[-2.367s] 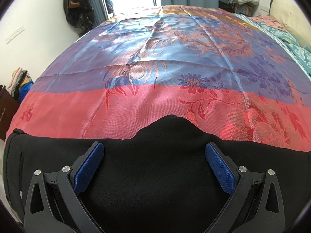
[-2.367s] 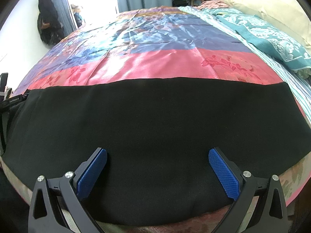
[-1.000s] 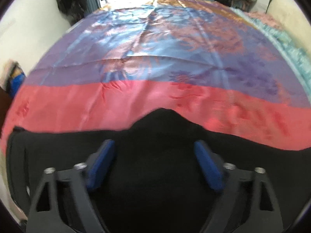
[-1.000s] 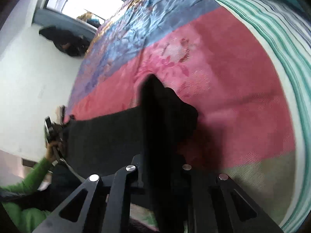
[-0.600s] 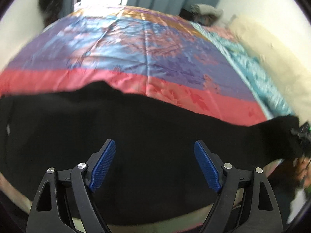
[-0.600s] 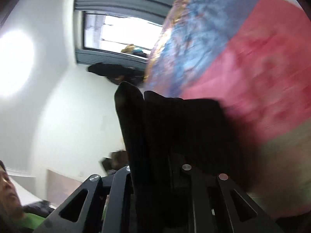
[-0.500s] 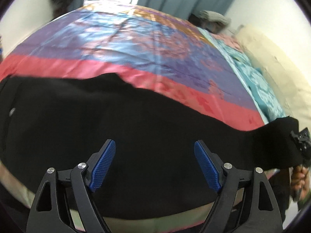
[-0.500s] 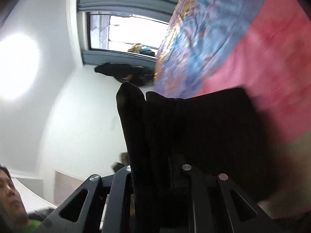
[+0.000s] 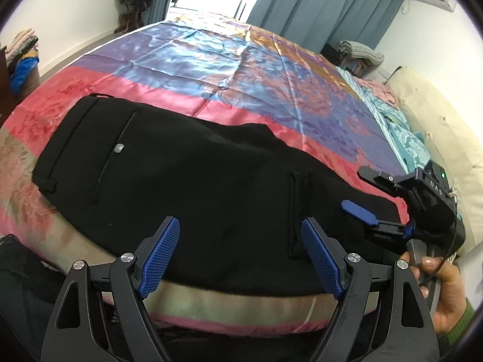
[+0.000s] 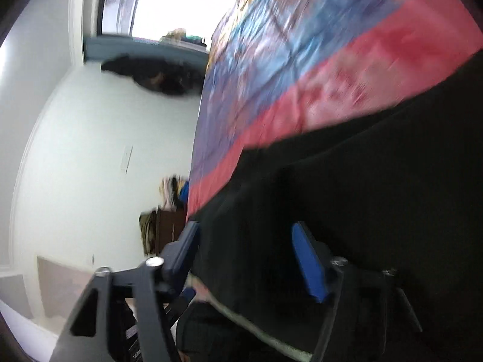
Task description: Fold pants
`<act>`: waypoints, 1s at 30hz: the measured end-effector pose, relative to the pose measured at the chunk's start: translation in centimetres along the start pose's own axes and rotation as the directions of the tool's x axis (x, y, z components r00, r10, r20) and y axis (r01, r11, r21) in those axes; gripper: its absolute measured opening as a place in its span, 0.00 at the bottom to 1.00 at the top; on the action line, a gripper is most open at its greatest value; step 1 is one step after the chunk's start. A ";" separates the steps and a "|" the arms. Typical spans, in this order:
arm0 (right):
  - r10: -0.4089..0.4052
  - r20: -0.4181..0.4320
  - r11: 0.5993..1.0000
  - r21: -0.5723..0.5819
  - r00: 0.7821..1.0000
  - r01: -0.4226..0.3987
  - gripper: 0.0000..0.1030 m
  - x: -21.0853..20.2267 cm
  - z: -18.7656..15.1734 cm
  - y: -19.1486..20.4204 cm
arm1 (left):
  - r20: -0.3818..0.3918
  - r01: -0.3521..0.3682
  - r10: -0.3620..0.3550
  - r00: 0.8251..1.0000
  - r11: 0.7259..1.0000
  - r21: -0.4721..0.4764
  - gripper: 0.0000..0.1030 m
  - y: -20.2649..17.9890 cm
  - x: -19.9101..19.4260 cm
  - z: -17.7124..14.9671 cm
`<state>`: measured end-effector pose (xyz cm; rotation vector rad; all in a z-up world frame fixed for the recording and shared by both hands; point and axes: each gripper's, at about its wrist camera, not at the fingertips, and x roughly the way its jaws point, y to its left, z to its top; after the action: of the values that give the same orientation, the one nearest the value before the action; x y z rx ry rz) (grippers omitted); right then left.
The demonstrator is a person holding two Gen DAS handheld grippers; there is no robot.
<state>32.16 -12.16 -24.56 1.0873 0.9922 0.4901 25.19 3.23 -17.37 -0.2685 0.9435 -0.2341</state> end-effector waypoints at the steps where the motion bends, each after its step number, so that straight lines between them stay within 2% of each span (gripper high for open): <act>1: 0.009 -0.003 1.000 -0.012 1.000 -0.009 0.64 -0.2 -0.3 0.4 | 0.000 0.006 -0.006 1.000 1.000 0.004 0.82 -0.1 -0.3 -0.2; 3: -0.014 0.025 0.998 -0.066 1.000 0.015 0.72 -2.1 -0.9 0.8 | -0.007 0.036 -0.036 0.999 0.999 0.022 0.82 -0.8 -0.5 -0.4; 5: -0.079 0.103 0.979 -0.179 0.992 0.096 0.80 -6.3 -1.4 1.1 | -0.023 0.089 -0.087 0.996 0.994 0.065 0.80 -2.5 -0.2 -0.5; 8: -0.183 0.228 0.919 -0.305 0.956 0.248 0.86 -12.1 -2.7 0.9 | -0.062 0.166 -0.157 0.986 0.971 0.171 0.74 -6.4 0.9 -0.6; 10: -0.240 0.294 0.882 -0.331 0.925 0.334 0.86 -15.3 -4.1 0.1 | -0.104 0.186 -0.164 0.981 0.951 0.247 0.58 -9.3 2.6 -0.6; 11: -0.254 0.312 0.875 -0.330 0.916 0.355 0.86 -16.2 -4.5 -0.5 | -0.123 0.183 -0.154 0.980 0.941 0.283 0.54 -10.6 3.7 -0.7; 13: -0.266 0.355 0.865 -0.323 0.896 0.385 0.86 -18.3 -6.3 -1.4 | -0.155 0.152 -0.105 0.982 0.931 0.333 0.36 -12.3 5.7 -0.9; 15: -0.271 0.374 0.863 -0.315 0.887 0.396 0.86 -19.4 -7.4 -1.9 | -0.199 0.118 -0.049 0.979 0.930 0.348 0.28 -13.3 7.9 -1.1; 20: -0.253 0.380 0.875 -0.303 0.890 0.378 0.86 -20.8 -9.3 -2.7 | -0.240 0.015 0.065 0.969 0.948 0.317 0.25 -13.3 10.1 -1.1; 22: -0.241 0.379 0.879 -0.305 0.893 0.367 0.86 -20.9 -8.9 -2.8 | -0.220 -0.014 0.084 0.972 0.954 0.301 0.30 -13.3 9.6 -1.1; 24: -0.232 0.382 0.880 -0.310 0.895 0.361 0.86 -21.7 -9.3 -3.1 | -0.188 -0.020 0.079 0.979 0.955 0.296 0.46 -13.2 8.9 -1.0; 26: -0.231 0.379 0.882 -0.308 0.896 0.357 0.86 -21.7 -8.9 -3.3 | -0.180 -0.007 0.062 0.982 0.956 0.292 0.48 -12.9 8.5 -1.0; 28: -0.228 0.370 0.886 -0.304 0.900 0.349 0.86 -21.9 -9.1 -3.5 | -0.206 0.017 0.042 0.978 0.961 0.277 0.48 -12.5 8.8 -1.0; 30: -0.225 0.363 0.889 -0.303 0.904 0.343 0.86 -21.8 -9.2 -3.6 | -0.232 0.041 0.020 0.973 0.966 0.256 0.44 -12.0 9.4 -1.0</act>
<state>12.91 -25.49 -19.68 0.6449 0.7224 0.2275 28.74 -11.13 -21.13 -0.0034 1.1312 -0.4016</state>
